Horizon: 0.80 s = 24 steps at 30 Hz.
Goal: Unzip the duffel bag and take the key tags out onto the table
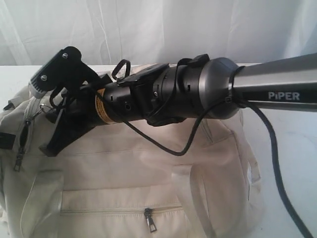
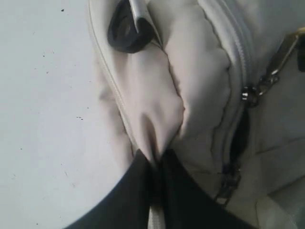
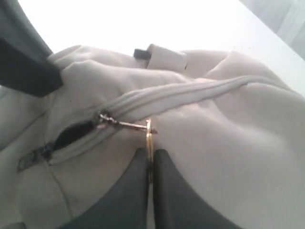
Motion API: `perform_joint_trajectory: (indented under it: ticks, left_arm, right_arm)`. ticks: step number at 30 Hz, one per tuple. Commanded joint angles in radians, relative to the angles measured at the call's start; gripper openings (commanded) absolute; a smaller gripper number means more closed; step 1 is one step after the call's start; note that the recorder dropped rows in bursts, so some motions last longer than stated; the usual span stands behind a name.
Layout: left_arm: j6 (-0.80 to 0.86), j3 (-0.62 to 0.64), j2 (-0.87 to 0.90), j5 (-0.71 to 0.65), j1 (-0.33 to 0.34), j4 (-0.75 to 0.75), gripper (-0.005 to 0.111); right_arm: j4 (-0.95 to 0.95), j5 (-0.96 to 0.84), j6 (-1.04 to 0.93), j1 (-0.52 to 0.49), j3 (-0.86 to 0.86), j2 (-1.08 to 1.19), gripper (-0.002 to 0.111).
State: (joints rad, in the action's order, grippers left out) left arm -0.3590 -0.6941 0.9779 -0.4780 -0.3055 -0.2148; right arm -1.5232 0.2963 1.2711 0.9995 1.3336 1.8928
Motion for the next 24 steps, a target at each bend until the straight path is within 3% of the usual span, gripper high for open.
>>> perform_joint_trajectory:
  ticks: [1, 6, 24]
  left_arm:
    - [-0.002, -0.004, -0.011, -0.08, 0.004, 0.032, 0.0]
    - [-0.002, -0.004, -0.011, -0.099, 0.004, 0.034, 0.0]
    - [0.011, -0.004, -0.011, -0.099, 0.004, 0.034, 0.0]
  right_arm:
    - [0.006, -0.063, -0.022, 0.001, 0.083, -0.002, 0.0]
    - [0.004, -0.16, -0.022, -0.008, 0.185, 0.048, 0.0]
    - [0.008, -0.186, -0.054, -0.117, 0.398, 0.241, 0.0]
